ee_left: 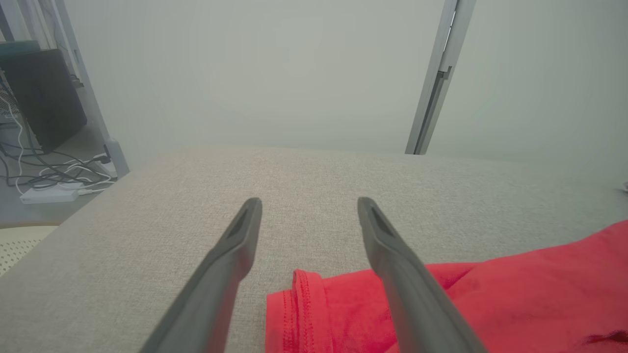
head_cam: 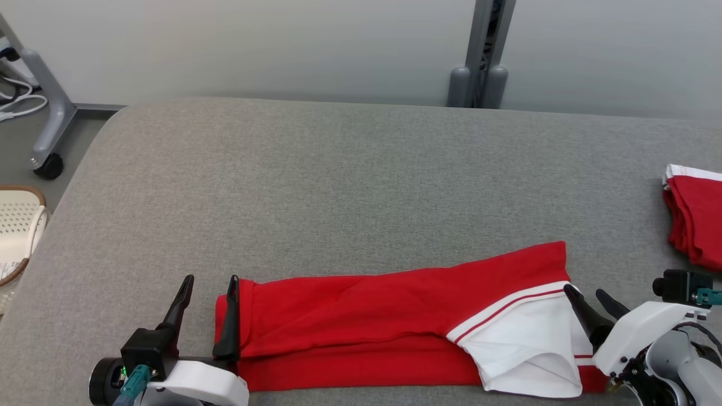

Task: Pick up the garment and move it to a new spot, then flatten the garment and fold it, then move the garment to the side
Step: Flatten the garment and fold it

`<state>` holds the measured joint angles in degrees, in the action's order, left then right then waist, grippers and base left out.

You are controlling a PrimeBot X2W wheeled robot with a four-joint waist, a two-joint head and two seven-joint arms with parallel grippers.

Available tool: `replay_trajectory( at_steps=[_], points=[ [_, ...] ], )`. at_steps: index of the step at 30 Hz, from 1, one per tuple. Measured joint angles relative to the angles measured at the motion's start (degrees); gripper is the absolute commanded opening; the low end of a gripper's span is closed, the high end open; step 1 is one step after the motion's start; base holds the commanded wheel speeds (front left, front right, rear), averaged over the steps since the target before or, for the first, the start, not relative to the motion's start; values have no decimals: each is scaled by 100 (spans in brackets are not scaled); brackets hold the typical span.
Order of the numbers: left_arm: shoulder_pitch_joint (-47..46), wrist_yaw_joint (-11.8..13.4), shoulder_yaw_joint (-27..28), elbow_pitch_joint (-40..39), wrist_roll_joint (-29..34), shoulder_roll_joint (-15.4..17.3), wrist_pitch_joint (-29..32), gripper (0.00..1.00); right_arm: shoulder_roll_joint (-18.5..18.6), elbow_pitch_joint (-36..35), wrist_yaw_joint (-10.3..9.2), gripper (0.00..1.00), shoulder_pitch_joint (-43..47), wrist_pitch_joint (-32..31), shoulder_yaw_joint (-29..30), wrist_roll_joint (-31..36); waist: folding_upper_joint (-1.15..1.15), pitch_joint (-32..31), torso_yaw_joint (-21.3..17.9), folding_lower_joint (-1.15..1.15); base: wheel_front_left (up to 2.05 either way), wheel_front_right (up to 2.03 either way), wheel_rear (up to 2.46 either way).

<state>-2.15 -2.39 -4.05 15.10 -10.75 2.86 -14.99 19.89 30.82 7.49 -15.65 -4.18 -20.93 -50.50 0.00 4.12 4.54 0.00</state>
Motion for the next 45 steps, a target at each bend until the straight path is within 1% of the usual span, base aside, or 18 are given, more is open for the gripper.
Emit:
replay_trajectory(
  at_steps=[6,10,17,22,30,41,42,43,44,45],
  points=[
    [-59,1,-53,18,3,-1,0,100,346,119,0,100,-49,-42,-472,-691,0,76,170,0,0,0,0],
    [-59,-8,-45,16,21,0,0,100,544,248,0,100,-71,19,-795,-1023,0,118,237,0,0,0,0],
    [-69,-57,-35,7,112,0,0,100,746,270,1,100,-172,18,-1335,-1760,0,173,293,0,0,0,0],
    [-152,-58,-41,-49,122,-1,0,100,884,255,1,100,-302,70,-1681,-2112,0,262,318,0,0,0,0],
    [-198,-65,-43,-40,159,-1,0,100,900,268,0,100,-592,200,-2187,-2525,0,383,338,0,0,0,0],
    [-272,-51,-135,26,120,-2,0,100,709,320,0,100,-855,450,-2798,-2960,0,364,431,0,0,0,0],
    [-272,-47,-141,29,115,-1,0,100,712,339,0,45,-870,471,-2830,-2993,0,364,441,0,0,0,0],
    [-272,-46,-148,32,110,-2,0,100,716,374,0,38,-881,486,-2862,-3023,0,362,451,0,0,0,0],
    [-272,-36,-153,36,108,-2,0,100,719,424,0,0,-895,524,-2902,-3033,0,359,458,0,0,0,0],
    [-272,-31,-155,40,107,-1,0,100,716,469,2,0,-907,532,-2944,-3045,0,357,464,0,0,0,0]
  ],
)
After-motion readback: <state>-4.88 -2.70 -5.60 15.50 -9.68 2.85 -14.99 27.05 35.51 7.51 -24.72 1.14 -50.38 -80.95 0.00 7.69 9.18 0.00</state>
